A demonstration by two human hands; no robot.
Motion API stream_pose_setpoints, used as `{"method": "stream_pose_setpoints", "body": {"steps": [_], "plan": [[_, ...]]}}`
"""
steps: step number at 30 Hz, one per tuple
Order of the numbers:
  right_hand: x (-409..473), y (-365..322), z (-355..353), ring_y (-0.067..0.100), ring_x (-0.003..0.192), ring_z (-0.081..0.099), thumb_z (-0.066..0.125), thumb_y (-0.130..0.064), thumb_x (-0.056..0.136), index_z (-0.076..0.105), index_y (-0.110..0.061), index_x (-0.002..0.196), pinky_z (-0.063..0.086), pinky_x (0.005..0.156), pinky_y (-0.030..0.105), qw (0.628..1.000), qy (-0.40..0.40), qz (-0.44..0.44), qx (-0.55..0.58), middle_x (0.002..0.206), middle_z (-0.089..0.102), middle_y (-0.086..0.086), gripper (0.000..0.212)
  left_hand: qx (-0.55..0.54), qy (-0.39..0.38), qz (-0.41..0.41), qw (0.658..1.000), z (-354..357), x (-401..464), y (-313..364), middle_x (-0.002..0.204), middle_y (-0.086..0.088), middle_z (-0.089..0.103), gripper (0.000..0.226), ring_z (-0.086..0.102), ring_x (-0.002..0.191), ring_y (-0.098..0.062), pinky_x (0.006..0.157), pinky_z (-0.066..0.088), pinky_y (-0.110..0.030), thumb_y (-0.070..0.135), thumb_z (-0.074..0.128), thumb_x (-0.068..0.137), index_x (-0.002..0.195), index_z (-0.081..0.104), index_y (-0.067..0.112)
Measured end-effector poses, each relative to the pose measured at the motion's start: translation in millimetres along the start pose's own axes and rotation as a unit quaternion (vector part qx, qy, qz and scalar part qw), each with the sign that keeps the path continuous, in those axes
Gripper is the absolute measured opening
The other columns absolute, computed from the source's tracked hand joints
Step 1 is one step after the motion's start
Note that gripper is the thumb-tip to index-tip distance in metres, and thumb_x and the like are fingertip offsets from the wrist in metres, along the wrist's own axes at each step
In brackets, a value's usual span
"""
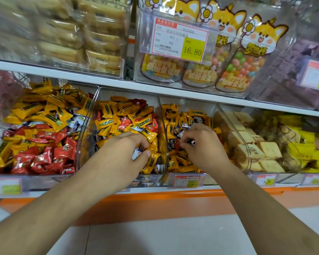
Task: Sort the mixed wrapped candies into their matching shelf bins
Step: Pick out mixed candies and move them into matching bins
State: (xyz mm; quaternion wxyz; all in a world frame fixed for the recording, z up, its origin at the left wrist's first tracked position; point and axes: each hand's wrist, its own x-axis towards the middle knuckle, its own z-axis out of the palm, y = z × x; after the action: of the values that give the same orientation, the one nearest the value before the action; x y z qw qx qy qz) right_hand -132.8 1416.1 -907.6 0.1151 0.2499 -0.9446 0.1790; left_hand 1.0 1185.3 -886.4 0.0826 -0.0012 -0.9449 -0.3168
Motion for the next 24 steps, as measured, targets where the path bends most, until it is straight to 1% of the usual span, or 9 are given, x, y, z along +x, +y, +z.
{"method": "stream_pose_setpoints", "body": {"steps": [2,4,6,9,12,15,18,21,24], "plan": [[-0.9,2.7,1.4,0.018,0.107,0.056,0.081,-0.013,0.087,0.076,-0.027,0.092,0.056,0.086,0.043,1.0,-0.006,-0.004,-0.001,0.104,0.06,-0.009,0.015,-0.005,0.001,0.0,1.0,0.4,-0.1,0.6,0.119,0.021,0.054,0.019,0.049,0.102,-0.002,0.081,0.035,-0.019,0.043,0.056,0.1,0.117,0.062,0.035],[-1.0,3.5,4.1,0.022,0.113,0.055,0.083,-0.017,0.086,0.076,-0.027,0.11,0.054,0.092,0.043,1.0,-0.015,0.004,0.003,0.112,0.062,-0.005,0.028,-0.006,0.0,0.005,1.0,1.3,-0.6,0.6,0.12,0.021,0.054,0.018,0.05,0.103,-0.001,0.081,0.036,-0.017,0.042,0.057,0.1,0.116,0.062,0.036],[-0.2,2.6,7.6,0.024,0.116,0.053,0.084,-0.019,0.085,0.076,-0.026,0.119,0.05,0.098,0.041,1.0,-0.025,0.006,-0.001,0.117,0.062,-0.002,0.035,-0.002,-0.003,0.01,1.0,2.1,-1.1,-0.1,0.12,0.022,0.055,0.017,0.049,0.103,0.0,0.079,0.034,-0.013,0.043,0.057,0.1,0.116,0.062,0.036],[0.8,-0.2,11.2,0.022,0.114,0.052,0.084,-0.019,0.085,0.08,-0.025,0.112,0.049,0.096,0.038,1.0,-0.018,0.005,-0.015,0.114,0.061,-0.003,0.028,0.001,-0.008,0.012,1.0,2.0,-1.5,-1.5,0.118,0.023,0.054,0.017,0.047,0.1,0.001,0.076,0.032,-0.004,0.043,0.057,0.101,0.115,0.062,0.037],[1.1,-1.6,10.5,0.017,0.104,0.054,0.081,-0.012,0.087,0.081,-0.024,0.093,0.053,0.086,0.038,1.0,0.02,0.003,-0.007,0.103,0.061,-0.007,0.013,0.005,-0.007,0.014,1.0,1.6,-1.5,-2.4,0.116,0.023,0.055,0.015,0.047,0.096,0.001,0.075,0.031,-0.001,0.043,0.057,0.101,0.114,0.062,0.037],[0.3,2.7,8.9,0.011,0.096,0.057,0.078,-0.01,0.088,0.078,-0.024,0.08,0.056,0.079,0.039,1.0,0.026,0.012,0.012,0.095,0.061,-0.011,0.017,0.005,-0.005,0.018,1.0,1.3,-1.5,-2.2,0.114,0.024,0.055,0.015,0.047,0.093,0.008,0.074,0.032,-0.001,0.042,0.057,0.101,0.113,0.063,0.037],[-2.6,3.9,2.6,0.01,0.091,0.059,0.078,-0.007,0.088,0.075,-0.022,0.078,0.058,0.079,0.041,0.999,0.022,0.014,0.046,0.094,0.061,-0.011,0.018,-0.001,0.001,0.024,1.0,1.6,-0.9,-0.9,0.112,0.024,0.055,0.015,0.046,0.093,0.012,0.073,0.033,-0.002,0.041,0.057,0.101,0.113,0.063,0.036],[-3.8,-4.6,-15.3,0.004,0.091,0.058,0.078,-0.014,0.091,0.073,-0.024,0.081,0.055,0.083,0.035,0.995,0.033,0.045,0.089,0.097,0.061,-0.012,0.015,-0.014,0.007,0.027,1.0,1.3,-0.1,0.4,0.112,0.024,0.057,0.015,0.051,0.098,0.009,0.077,0.036,-0.003,0.038,0.059,0.1,0.114,0.064,0.035],[-8.0,-25.2,-41.8,0.005,0.086,0.061,0.078,-0.022,0.091,0.074,-0.032,0.081,0.051,0.075,0.032,0.979,0.042,0.076,0.186,0.098,0.065,-0.011,0.014,-0.053,0.026,0.028,0.998,-1.7,-0.5,4.1,0.114,0.024,0.059,0.027,0.058,0.102,0.008,0.087,0.049,-0.014,0.037,0.065,0.097,0.124,0.06,0.038]]}}
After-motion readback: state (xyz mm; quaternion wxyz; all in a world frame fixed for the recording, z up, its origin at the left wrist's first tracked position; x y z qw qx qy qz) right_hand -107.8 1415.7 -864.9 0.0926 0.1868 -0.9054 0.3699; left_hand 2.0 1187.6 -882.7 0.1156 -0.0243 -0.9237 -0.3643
